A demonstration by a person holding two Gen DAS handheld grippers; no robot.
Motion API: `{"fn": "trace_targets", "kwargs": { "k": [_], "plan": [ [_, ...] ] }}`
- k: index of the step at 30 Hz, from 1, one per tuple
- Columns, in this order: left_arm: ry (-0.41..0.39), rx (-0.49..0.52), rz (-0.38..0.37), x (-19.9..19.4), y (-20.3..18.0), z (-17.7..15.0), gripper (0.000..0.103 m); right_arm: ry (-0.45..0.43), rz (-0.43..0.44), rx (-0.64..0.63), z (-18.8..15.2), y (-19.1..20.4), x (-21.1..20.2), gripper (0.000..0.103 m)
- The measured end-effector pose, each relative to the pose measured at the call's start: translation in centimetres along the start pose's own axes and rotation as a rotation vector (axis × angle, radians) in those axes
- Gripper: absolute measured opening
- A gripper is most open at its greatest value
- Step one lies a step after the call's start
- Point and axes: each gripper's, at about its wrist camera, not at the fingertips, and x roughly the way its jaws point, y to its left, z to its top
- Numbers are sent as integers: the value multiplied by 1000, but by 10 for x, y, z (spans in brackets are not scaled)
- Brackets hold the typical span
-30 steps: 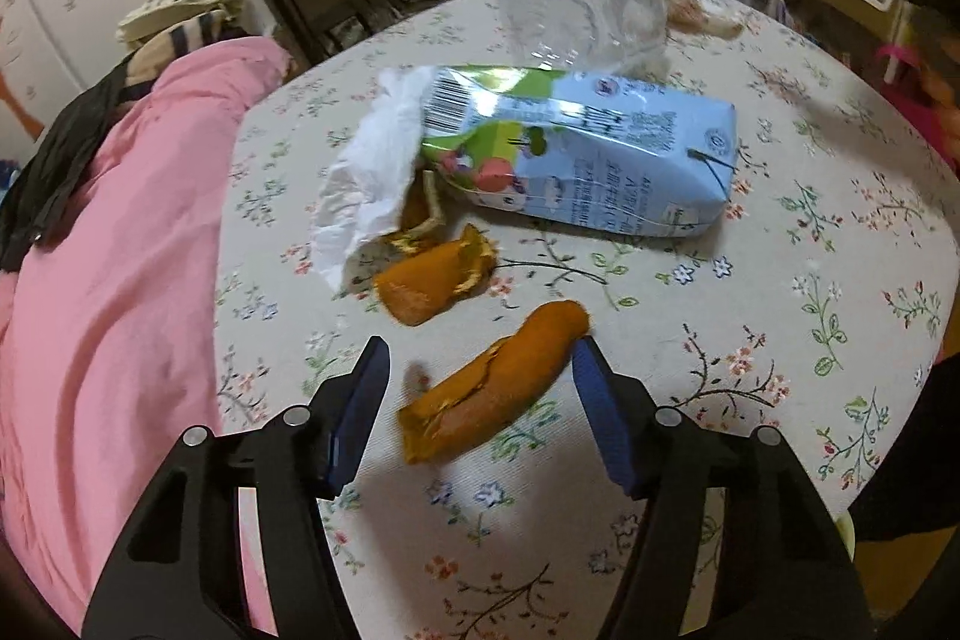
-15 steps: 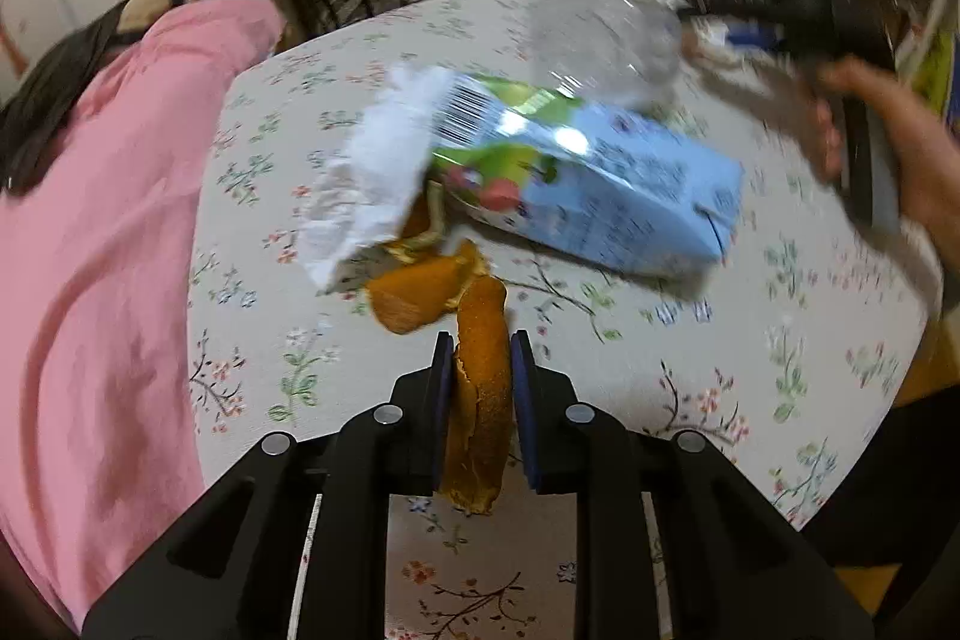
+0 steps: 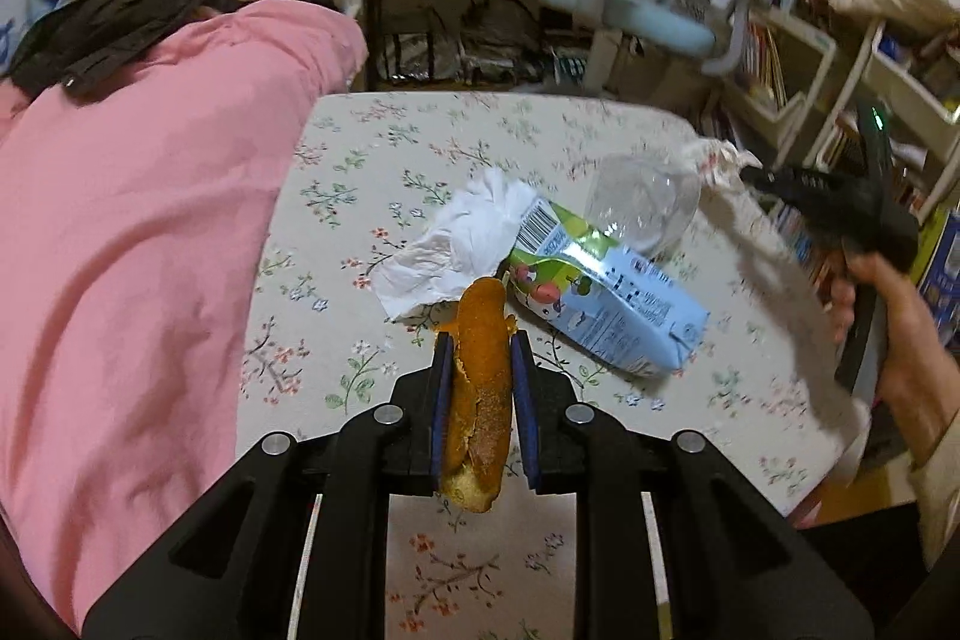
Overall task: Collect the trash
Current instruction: 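Grasp the long bread roll with the left gripper while the right gripper grasps a crumpled tissue, then carry the tissue to the yellow bin with the right gripper while the left gripper holds the bread roll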
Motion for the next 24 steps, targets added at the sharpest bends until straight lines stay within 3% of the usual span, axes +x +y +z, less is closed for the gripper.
{"fn": "trace_targets", "kwargs": {
  "k": [5, 12, 15, 18, 19, 20, 21, 23, 24],
  "plan": [
    [-9, -59, 4, -13, 10, -9, 18, -14, 56, 46, -8, -5, -24, 9],
    [-42, -95, -28, -27, 8, -15, 18, -50, 156, 17, -22, 10, -83, 9],
    [-41, -100, -36, -29, 4, -19, 18, -11, 144, -21, -34, 14, -92, 9],
    [-42, -92, -41, -32, -2, -23, 18, 106, 124, -35, -45, 9, -76, 11],
    [-42, -88, -41, -33, -3, -25, 18, 140, 81, -38, -49, 6, -68, 12],
    [-42, -85, -41, -34, -4, -26, 18, 162, 53, -45, -51, 4, -63, 22],
    [-42, -83, -40, -35, -5, -27, 18, 183, 22, -60, -54, 2, -57, 44],
    [-45, -84, -41, -37, -5, -27, 18, 165, -59, -78, -54, 0, -52, 70],
    [-47, -85, -42, -37, -5, -28, 18, 145, -67, -87, -53, 1, -51, 70]
  ]
}}
